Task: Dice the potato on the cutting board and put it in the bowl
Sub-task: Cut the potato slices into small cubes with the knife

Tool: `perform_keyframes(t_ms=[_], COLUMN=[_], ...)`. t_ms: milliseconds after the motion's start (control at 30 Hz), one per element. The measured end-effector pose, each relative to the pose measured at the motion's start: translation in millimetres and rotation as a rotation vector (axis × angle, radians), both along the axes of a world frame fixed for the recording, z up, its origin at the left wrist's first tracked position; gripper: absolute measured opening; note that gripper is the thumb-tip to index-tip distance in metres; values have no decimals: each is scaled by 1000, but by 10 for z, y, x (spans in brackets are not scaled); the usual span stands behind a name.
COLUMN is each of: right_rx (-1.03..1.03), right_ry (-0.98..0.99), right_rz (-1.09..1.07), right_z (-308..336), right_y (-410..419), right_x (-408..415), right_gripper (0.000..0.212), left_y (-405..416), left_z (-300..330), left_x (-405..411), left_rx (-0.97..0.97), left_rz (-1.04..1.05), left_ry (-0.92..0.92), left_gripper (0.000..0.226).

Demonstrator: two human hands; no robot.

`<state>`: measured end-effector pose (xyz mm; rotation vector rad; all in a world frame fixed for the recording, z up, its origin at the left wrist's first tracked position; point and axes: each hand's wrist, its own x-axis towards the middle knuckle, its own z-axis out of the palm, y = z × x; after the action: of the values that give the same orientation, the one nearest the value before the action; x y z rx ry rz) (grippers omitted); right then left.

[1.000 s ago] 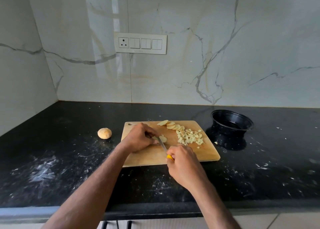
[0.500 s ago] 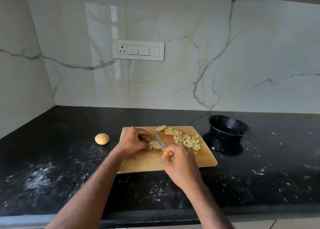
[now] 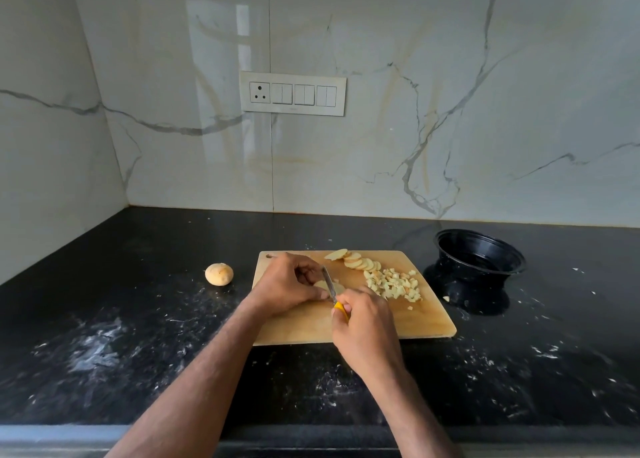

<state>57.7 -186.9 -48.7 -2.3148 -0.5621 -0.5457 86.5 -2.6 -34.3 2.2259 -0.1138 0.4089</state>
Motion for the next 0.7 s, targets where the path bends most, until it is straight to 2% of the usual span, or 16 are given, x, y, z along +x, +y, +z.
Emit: perform_keyframes(t_ms=[233,367,400,467,567,700], right_rx=[56,58,49,38,38,55], right_ry=[23,-14,-20,-25,-31,-29], right_rz=[-18,-67,-77,-89,-117,-125], right_z=[10,-4,-6,-3,13,-5], right_y=[-42,-127,-154,-213,-279,-281], right_x=[15,36,45,70,103,91], right_gripper=[10,14,16,20,20,17], left_y=[-3,-19,-16,-18,-66,-147], left_z=[-55,-41,-36,-29,-11,57], left_x=[74,97,100,100,88,140], left_rx=[57,269,338,437,477,559], left_rz=[95,373,385,261,-17,-141], left_ry=[28,49,21,-50,-68,14], left_gripper=[47,46,45,40,44,44])
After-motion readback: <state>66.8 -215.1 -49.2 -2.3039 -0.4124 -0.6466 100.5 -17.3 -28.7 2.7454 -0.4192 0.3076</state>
